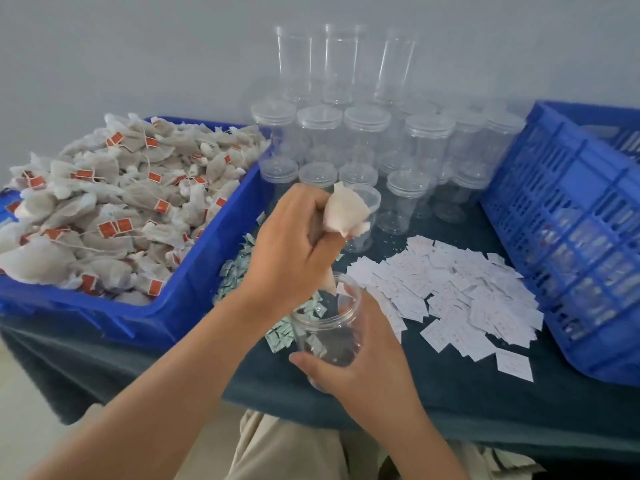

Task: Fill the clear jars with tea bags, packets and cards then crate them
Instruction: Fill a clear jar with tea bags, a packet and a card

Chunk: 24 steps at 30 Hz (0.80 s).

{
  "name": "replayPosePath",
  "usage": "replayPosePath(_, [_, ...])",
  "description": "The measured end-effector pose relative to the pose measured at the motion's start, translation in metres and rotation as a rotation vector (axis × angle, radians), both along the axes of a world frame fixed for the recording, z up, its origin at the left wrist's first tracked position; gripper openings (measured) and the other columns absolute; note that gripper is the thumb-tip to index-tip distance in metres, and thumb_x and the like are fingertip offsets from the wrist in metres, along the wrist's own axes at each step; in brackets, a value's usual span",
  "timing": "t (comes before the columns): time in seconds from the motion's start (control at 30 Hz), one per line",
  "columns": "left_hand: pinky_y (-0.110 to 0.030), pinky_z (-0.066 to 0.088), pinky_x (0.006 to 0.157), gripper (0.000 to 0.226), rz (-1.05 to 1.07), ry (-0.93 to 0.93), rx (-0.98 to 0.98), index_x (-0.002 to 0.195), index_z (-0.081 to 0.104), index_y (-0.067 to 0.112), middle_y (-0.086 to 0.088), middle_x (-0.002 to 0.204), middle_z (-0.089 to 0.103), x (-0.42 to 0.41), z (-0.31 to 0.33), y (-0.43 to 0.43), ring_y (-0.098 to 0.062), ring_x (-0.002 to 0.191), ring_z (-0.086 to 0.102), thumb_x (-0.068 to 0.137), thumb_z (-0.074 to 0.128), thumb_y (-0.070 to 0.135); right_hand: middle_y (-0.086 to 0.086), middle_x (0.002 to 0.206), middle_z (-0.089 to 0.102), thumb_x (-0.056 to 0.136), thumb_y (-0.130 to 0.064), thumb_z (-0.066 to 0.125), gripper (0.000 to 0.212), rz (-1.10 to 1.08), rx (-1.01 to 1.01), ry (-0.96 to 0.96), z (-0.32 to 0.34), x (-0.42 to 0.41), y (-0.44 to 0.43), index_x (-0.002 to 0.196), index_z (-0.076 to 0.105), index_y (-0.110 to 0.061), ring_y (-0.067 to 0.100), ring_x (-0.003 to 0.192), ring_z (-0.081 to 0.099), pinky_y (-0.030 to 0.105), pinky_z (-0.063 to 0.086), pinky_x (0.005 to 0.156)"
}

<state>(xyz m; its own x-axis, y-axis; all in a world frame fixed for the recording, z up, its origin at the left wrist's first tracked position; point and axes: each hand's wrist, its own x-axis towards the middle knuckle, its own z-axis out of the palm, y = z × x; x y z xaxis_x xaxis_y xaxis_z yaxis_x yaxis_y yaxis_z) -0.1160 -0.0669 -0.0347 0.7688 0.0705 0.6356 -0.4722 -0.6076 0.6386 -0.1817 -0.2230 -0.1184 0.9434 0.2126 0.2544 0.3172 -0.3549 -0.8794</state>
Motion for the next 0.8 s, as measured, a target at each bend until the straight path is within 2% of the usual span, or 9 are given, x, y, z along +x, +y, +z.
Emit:
replayPosePath(0.07, [-0.012, 0.035, 0.07, 0.021, -0.109, 0.079, 0.17, 0.096, 0.052, 0.036, 0.025, 0.093, 0.054, -0.001, 0.001, -0.001, 0.004, 0.088, 0.052, 0.092, 0.069, 0.025, -0.04, 0.127, 0.055, 0.06, -0.071, 0.088, 0.085, -0.041, -0.061, -0.039, 0.004, 0.001, -0.003, 0.125, 0.035, -0.081, -0.014, 0.118, 0.057, 0.008, 0.05, 0.079])
replayPosePath(0.17, [-0.015, 0.037, 0.065, 0.017, -0.223, 0.272, 0.229, 0.094, 0.054, 0.035, 0.025, 0.089, 0.057, -0.003, 0.002, -0.002, 0.001, 0.084, 0.056, 0.095, 0.068, 0.026, -0.044, 0.129, 0.05, 0.06, -0.077, 0.085, 0.083, -0.083, -0.084, -0.06, 0.003, 0.003, -0.005, 0.122, 0.03, -0.083, -0.015, 0.12, 0.053, 0.013, 0.049, 0.081])
replayPosePath(0.23, [-0.014, 0.046, 0.064, 0.016, -0.318, 0.428, 0.14, 0.095, 0.056, 0.038, 0.022, 0.083, 0.065, -0.006, 0.003, -0.003, -0.003, 0.078, 0.067, 0.099, 0.067, 0.028, -0.038, 0.129, 0.054, 0.062, -0.077, 0.085, 0.081, -0.082, -0.073, -0.042, 0.001, 0.005, -0.006, 0.127, 0.037, -0.074, -0.01, 0.12, 0.056, 0.018, 0.052, 0.088])
replayPosePath(0.3, [-0.017, 0.057, 0.071, 0.013, -0.426, 0.562, -0.03, 0.1, 0.061, 0.038, 0.015, 0.09, 0.074, -0.009, 0.006, -0.004, -0.008, 0.081, 0.076, 0.102, 0.066, 0.027, -0.029, 0.124, 0.061, 0.063, -0.073, 0.088, 0.077, -0.085, -0.049, -0.01, -0.003, 0.005, -0.006, 0.127, 0.047, -0.06, -0.004, 0.116, 0.062, 0.02, 0.055, 0.087])
replayPosePath(0.4, [-0.021, 0.06, 0.079, 0.006, -0.386, 0.54, -0.143, 0.105, 0.069, 0.039, 0.015, 0.1, 0.076, -0.01, 0.01, -0.003, -0.005, 0.092, 0.075, 0.1, 0.069, 0.035, -0.031, 0.129, 0.059, 0.062, -0.067, 0.09, 0.082, -0.092, 0.013, 0.01, -0.006, 0.003, -0.01, 0.129, 0.043, -0.068, -0.006, 0.118, 0.062, 0.01, 0.054, 0.084])
replayPosePath(0.5, [-0.027, 0.058, 0.076, 0.014, -0.292, 0.479, -0.118, 0.101, 0.075, 0.038, 0.013, 0.092, 0.077, -0.012, 0.016, 0.004, -0.007, 0.084, 0.072, 0.09, 0.078, 0.045, -0.024, 0.132, 0.064, 0.065, -0.059, 0.094, 0.083, -0.109, 0.065, 0.04, -0.008, 0.003, -0.016, 0.132, 0.046, -0.062, 0.003, 0.119, 0.066, 0.016, 0.057, 0.087])
replayPosePath(0.6, [-0.023, 0.047, 0.058, 0.029, -0.285, 0.529, 0.135, 0.092, 0.077, 0.034, 0.008, 0.078, 0.071, -0.015, 0.028, 0.015, -0.006, 0.062, 0.058, 0.076, 0.082, 0.057, -0.019, 0.124, 0.067, 0.064, -0.054, 0.096, 0.077, -0.151, 0.066, 0.014, -0.007, 0.006, -0.023, 0.127, 0.052, -0.056, 0.006, 0.112, 0.069, 0.014, 0.055, 0.08])
replayPosePath(0.73, [-0.024, 0.047, 0.071, 0.024, -0.203, 0.562, 0.653, 0.107, 0.068, 0.045, 0.021, 0.094, 0.07, -0.02, 0.032, -0.002, 0.001, 0.088, 0.06, 0.084, 0.076, 0.044, -0.019, 0.132, 0.062, 0.065, -0.056, 0.096, 0.097, -0.142, -0.028, -0.04, -0.007, 0.006, -0.023, 0.148, 0.048, -0.044, 0.013, 0.121, 0.064, 0.036, 0.057, 0.096])
replayPosePath(0.8, [-0.027, 0.05, 0.083, 0.027, -0.207, 0.609, 0.762, 0.116, 0.061, 0.045, 0.023, 0.105, 0.069, -0.02, 0.032, -0.014, 0.002, 0.098, 0.059, 0.091, 0.069, 0.043, -0.02, 0.134, 0.06, 0.065, -0.059, 0.094, 0.099, -0.14, -0.048, -0.046, -0.008, 0.005, -0.023, 0.15, 0.047, -0.04, 0.012, 0.125, 0.061, 0.038, 0.055, 0.1])
